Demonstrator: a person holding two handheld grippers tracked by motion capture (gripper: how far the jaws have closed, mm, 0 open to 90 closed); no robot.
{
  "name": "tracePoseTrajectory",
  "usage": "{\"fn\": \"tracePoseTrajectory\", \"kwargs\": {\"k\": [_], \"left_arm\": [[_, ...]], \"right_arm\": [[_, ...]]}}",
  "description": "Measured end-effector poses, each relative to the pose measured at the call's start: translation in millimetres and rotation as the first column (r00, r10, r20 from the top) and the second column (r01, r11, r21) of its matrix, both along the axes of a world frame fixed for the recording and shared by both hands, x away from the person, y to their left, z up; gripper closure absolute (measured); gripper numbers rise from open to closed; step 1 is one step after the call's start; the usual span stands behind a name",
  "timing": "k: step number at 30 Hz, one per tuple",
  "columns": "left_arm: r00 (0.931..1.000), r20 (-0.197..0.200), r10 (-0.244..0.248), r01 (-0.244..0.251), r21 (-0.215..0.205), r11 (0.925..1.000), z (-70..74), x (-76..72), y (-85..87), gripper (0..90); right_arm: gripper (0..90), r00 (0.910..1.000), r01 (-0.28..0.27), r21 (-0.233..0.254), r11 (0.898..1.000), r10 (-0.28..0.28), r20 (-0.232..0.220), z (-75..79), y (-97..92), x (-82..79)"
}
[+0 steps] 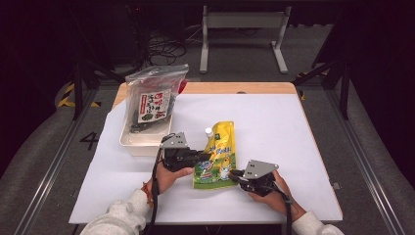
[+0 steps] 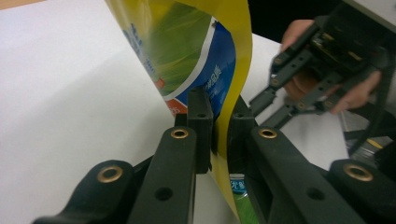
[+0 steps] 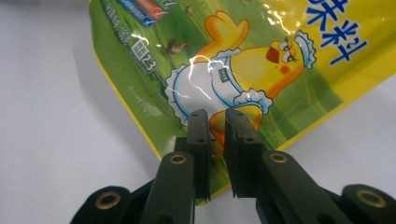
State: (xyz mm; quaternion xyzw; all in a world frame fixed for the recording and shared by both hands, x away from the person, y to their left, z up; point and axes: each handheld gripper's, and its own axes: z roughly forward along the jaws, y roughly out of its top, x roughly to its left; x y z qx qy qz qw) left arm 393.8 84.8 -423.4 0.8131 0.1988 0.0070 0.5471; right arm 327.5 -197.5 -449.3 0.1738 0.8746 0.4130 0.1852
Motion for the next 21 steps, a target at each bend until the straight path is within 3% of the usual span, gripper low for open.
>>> {"fn": "tracePoseTrajectory", "kwargs": {"k": [4, 7, 13, 21], "left_arm": [[0.9989, 0.034, 0.032, -0.032, -0.004, 0.9995, 4.2, -2.5, 1.0, 87.1], [0.9979, 0.062, 0.018, -0.017, -0.013, 0.9998, 11.1, -8.7, 2.3, 87.3], [0.995, 0.1, 0.002, 0.006, -0.077, 0.997, 25.7, -14.5, 11.9, 87.4], [0.9877, 0.156, -0.008, 0.023, -0.094, 0.9953, 40.7, -17.8, 24.8, 87.6]], "right_arm": [[79.5, 0.9999, 0.001, 0.004, 1.0, -0.001, 0.016, 3.1, -1.5, -3.7], [77.7, 0.9997, -0.012, 0.028, 1.0, 0.012, 0.021, 7.2, -5.5, -7.2], [70.7, 0.9993, -0.006, 0.072, 0.997, 0.003, 0.037, 18.0, -13.5, -11.3], [63.7, 0.9981, 0.047, 0.069, 0.996, -0.049, 0.038, 17.9, -23.5, -13.4]]}}
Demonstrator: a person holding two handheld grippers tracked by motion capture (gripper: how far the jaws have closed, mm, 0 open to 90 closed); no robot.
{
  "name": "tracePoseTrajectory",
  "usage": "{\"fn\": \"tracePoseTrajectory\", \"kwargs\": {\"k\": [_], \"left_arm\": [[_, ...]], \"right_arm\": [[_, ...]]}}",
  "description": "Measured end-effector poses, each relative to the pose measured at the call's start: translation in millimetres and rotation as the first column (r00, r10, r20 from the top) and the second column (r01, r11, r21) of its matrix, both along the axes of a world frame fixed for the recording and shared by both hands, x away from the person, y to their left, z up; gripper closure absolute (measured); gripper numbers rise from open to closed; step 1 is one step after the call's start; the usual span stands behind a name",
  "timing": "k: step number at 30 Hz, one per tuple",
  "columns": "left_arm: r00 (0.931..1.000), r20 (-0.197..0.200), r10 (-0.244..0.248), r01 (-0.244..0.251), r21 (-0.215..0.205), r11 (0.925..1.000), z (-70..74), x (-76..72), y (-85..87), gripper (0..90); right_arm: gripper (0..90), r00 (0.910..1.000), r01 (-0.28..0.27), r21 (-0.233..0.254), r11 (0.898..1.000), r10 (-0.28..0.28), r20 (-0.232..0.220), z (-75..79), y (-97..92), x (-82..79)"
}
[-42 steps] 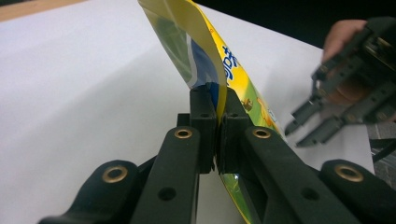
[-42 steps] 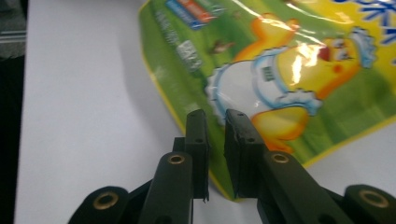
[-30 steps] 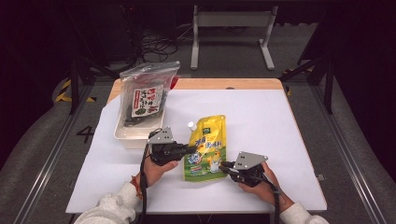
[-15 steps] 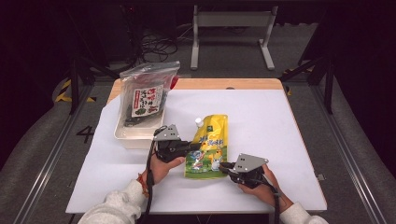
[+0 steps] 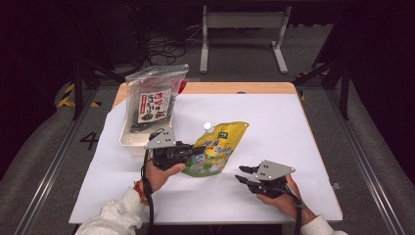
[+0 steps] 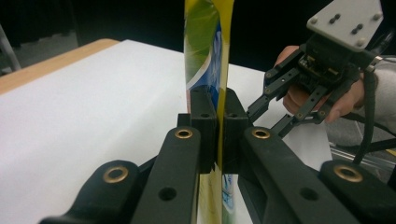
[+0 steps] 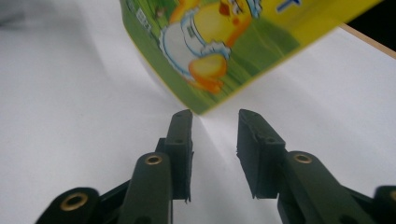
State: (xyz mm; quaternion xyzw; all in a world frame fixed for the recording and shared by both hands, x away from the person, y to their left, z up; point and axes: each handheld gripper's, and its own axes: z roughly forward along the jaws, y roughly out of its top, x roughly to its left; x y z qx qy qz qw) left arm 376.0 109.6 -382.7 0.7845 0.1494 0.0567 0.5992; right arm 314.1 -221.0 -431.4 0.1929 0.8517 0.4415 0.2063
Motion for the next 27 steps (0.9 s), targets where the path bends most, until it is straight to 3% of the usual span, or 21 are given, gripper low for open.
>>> {"fn": "tracePoseTrajectory", "kwargs": {"k": [12, 27], "left_arm": [[0.999, 0.045, 0.008, -0.007, -0.017, 0.9998, 13.9, 0.0, 19.9, 87.6], [0.988, 0.115, 0.102, -0.095, -0.069, 0.9931, 37.6, 5.0, 71.9, 87.5]], "right_arm": [[58.8, 0.9997, 0.025, 0.002, 1.0, -0.025, 0.003, 1.5, -4.4, -2.1], [52.6, 0.9987, 0.052, -0.008, 0.999, -0.052, -0.001, -1.1, -5.9, -1.6]]}}
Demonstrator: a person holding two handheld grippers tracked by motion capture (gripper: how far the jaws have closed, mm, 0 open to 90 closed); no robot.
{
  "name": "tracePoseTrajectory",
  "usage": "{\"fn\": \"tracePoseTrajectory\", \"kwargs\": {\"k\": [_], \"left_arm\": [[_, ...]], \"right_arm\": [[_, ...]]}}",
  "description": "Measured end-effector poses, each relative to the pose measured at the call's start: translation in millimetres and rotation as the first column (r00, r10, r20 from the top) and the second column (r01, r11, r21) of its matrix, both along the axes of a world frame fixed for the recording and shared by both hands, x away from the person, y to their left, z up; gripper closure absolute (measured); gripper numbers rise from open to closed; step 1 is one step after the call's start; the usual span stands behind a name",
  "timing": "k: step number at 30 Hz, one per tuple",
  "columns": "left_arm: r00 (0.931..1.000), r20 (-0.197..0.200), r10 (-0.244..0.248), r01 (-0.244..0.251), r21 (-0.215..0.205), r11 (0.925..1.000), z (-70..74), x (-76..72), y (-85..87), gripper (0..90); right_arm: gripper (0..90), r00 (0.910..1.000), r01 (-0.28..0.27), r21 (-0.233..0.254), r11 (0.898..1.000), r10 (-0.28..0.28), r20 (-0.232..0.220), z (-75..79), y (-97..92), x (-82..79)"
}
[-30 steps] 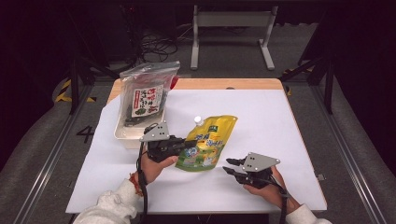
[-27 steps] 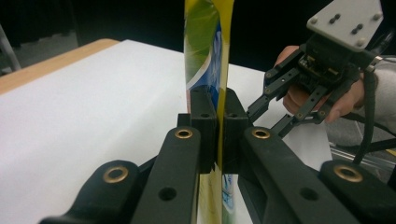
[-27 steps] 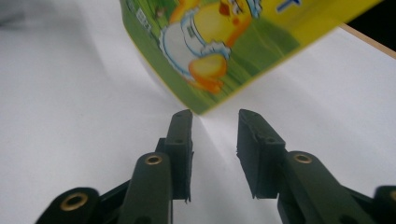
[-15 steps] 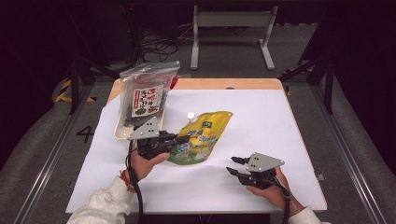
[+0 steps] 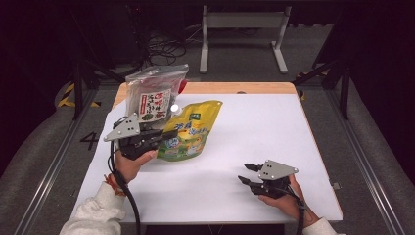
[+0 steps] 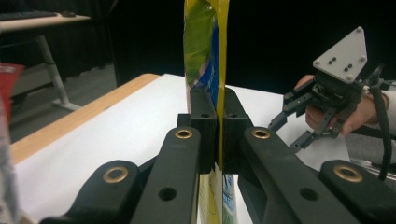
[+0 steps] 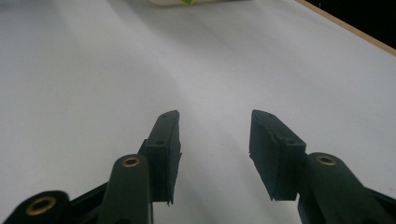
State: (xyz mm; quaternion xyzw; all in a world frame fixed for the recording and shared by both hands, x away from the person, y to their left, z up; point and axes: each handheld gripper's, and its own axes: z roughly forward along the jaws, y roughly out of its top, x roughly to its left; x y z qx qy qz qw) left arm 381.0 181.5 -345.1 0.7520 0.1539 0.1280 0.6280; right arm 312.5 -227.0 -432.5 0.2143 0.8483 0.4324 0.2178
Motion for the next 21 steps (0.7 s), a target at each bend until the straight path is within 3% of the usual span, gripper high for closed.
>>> {"fn": "tracePoseTrajectory", "kwargs": {"k": [10, 21], "left_arm": [[0.9955, 0.056, 0.076, -0.075, -0.018, 0.997, 12.7, 4.0, 33.3, 87.5], [0.9871, 0.057, 0.15, -0.149, -0.006, 0.9888, 6.6, 13.2, 71.6, 87.4]], "right_arm": [[49.2, 0.9999, 0.009, 0.0, 1.0, -0.009, -0.006, -1.8, 1.1, 1.4], [46.6, 0.9998, 0.006, -0.007, 1.0, -0.007, -0.019, -4.7, 3.6, 2.2]]}}
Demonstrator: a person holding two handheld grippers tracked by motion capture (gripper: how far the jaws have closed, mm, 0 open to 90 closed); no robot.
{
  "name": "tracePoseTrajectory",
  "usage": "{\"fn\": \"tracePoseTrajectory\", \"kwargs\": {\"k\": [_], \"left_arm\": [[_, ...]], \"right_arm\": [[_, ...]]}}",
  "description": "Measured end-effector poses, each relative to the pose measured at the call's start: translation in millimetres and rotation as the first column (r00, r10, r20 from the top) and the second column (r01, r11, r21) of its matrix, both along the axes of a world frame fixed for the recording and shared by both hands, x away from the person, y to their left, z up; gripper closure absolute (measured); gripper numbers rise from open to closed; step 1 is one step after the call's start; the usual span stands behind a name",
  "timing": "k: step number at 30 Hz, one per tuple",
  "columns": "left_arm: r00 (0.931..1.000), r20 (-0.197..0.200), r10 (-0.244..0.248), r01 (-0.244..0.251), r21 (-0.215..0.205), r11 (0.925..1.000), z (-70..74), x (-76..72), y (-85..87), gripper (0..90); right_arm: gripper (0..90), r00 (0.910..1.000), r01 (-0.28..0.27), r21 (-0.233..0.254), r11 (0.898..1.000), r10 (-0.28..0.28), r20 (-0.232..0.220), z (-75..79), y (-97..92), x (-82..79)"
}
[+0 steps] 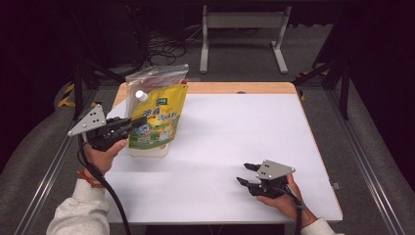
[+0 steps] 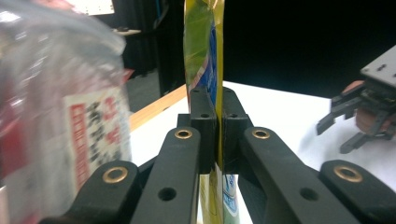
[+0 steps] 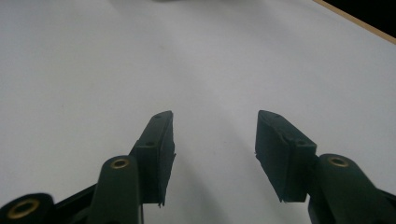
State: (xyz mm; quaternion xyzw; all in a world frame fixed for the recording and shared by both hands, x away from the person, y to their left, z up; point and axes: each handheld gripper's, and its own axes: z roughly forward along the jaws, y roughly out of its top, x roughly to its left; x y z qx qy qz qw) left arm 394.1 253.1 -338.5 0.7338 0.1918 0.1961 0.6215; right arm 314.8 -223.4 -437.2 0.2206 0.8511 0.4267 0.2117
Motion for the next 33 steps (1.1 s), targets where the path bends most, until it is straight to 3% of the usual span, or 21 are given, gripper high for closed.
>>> {"fn": "tracePoseTrajectory", "kwargs": {"k": [3, 6, 11, 15, 22, 26, 30, 33], "left_arm": [[1.0, 0.004, 0.007, -0.007, -0.011, 0.9999, -2.3, 2.5, 6.0, 87.5], [0.9999, 0.011, 0.012, -0.012, 0.026, 0.9996, -4.3, 4.4, 10.3, 87.4], [0.9996, 0.012, 0.024, -0.025, 0.023, 0.9994, -7.1, 8.8, 12.9, 87.3], [0.9997, 0.012, 0.023, -0.024, 0.058, 0.998, -12.4, 13.9, 11.5, 87.2], [0.9991, -0.033, 0.026, -0.023, 0.092, 0.9955, -28.9, 23.1, 8.0, 87.1], [0.9988, -0.033, 0.037, -0.033, 0.107, 0.9937, -33.5, 24.7, 7.5, 87.0], [0.9984, -0.044, 0.036, -0.032, 0.09, 0.9955, -39.4, 25.5, 9.3, 86.8], [0.9982, -0.044, 0.041, -0.035, 0.12, 0.9921, -42.4, 25.7, 7.4, 86.1]], "right_arm": [[46.4, 1.0, -0.003, -0.001, 1.0, 0.003, -0.002, -0.2, 0.5, 0.0], [46.1, 1.0, -0.006, -0.005, 1.0, 0.006, -0.006, -1.6, 1.6, 0.3], [45.7, 0.9999, -0.005, -0.004, 1.0, 0.005, -0.014, -2.8, 3.0, 0.9], [45.3, 0.9998, -0.009, -0.007, 1.0, 0.009, -0.017, -4.0, 4.0, 0.9], [44.7, 0.9996, -0.017, -0.012, 1.0, 0.017, -0.021, -5.1, 5.9, 0.4], [44.7, 0.9997, -0.017, -0.008, 1.0, 0.016, -0.019, -4.5, 5.1, 0.5], [44.6, 0.9997, -0.019, -0.007, 1.0, 0.019, -0.018, -4.0, 5.5, 0.0], [44.7, 0.9996, -0.02, -0.007, 1.0, 0.02, -0.018, -3.9, 5.8, 0.2]]}}
